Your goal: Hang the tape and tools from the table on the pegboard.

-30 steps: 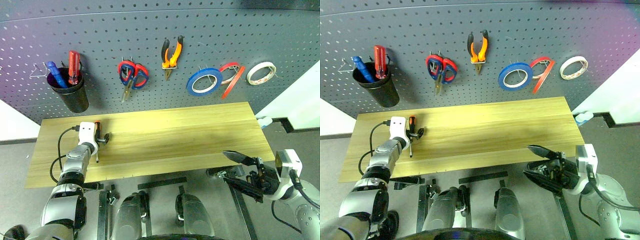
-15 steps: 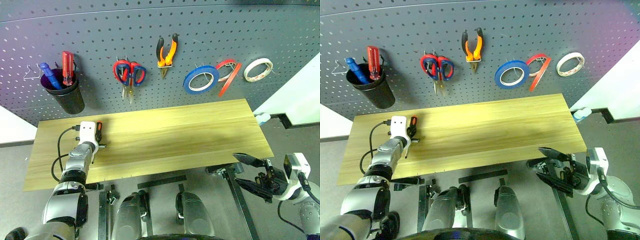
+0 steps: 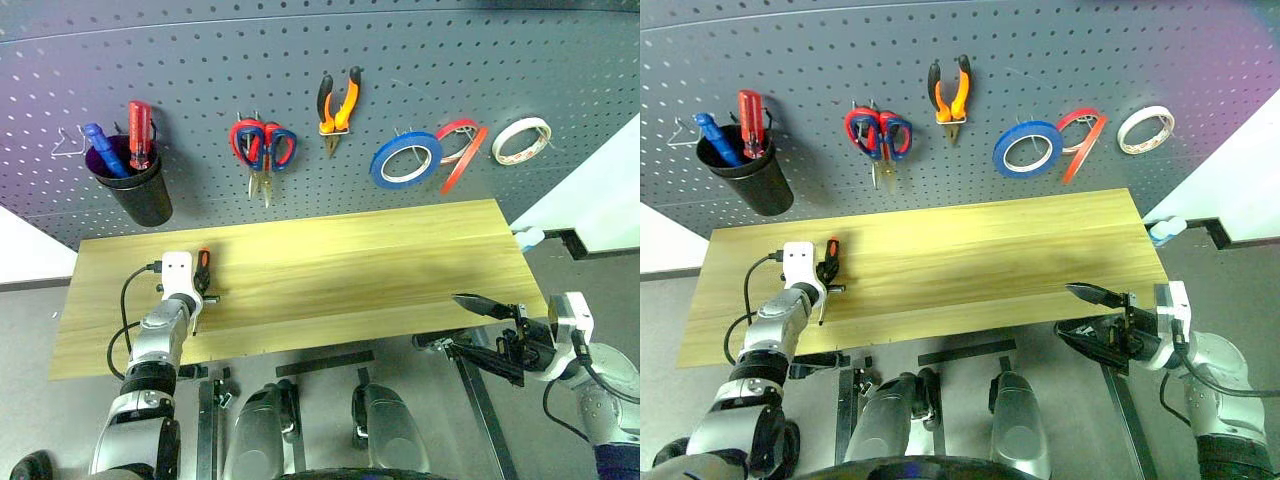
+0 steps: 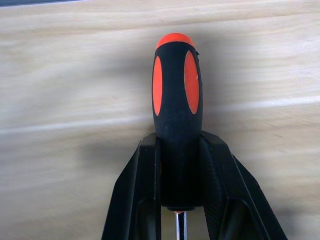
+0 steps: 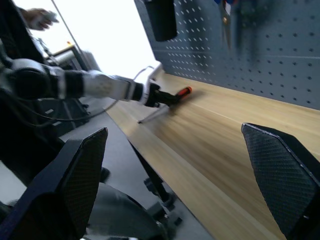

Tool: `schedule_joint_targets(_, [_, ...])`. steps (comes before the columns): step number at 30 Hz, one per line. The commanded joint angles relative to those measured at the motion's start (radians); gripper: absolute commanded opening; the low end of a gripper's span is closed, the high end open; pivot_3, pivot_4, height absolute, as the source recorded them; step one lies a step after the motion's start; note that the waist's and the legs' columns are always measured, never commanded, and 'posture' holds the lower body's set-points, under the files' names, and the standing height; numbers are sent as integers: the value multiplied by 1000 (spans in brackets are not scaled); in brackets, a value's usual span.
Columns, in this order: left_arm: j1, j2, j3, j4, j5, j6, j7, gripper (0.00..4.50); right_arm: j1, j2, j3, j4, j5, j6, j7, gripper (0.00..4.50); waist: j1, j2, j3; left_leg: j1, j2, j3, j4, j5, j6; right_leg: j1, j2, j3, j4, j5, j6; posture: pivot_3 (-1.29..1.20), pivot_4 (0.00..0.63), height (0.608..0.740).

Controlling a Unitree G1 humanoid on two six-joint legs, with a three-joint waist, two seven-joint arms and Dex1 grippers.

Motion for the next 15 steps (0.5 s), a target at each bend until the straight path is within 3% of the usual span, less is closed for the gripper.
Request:
schedule_joint_targets(1, [46,-5,-1,-153,-19,31,-7,661,-31,14,2,30,1,-40,26,4500,-1,0,0,-1,0,0,0,1,-1,0,0,-1,0,0,0,-157,207,740])
schedule_joint_targets(10, [188,-13,-31,-441,-13,90,-24,661,-148,37,21,159,6,-77,87,4500,-2,0,-11,-1,0,1,3,4,-4,1,0,-7,2,1,2,-139,125,740])
schedule_joint_targets(15, [247,-15,-60,-543,5,75,-26,661,-244,39,25,280,8,-126,90,4500,-2,0,-41,-4,-1,1,6,4,-5,0,1,-8,3,2,4,-132,69,740])
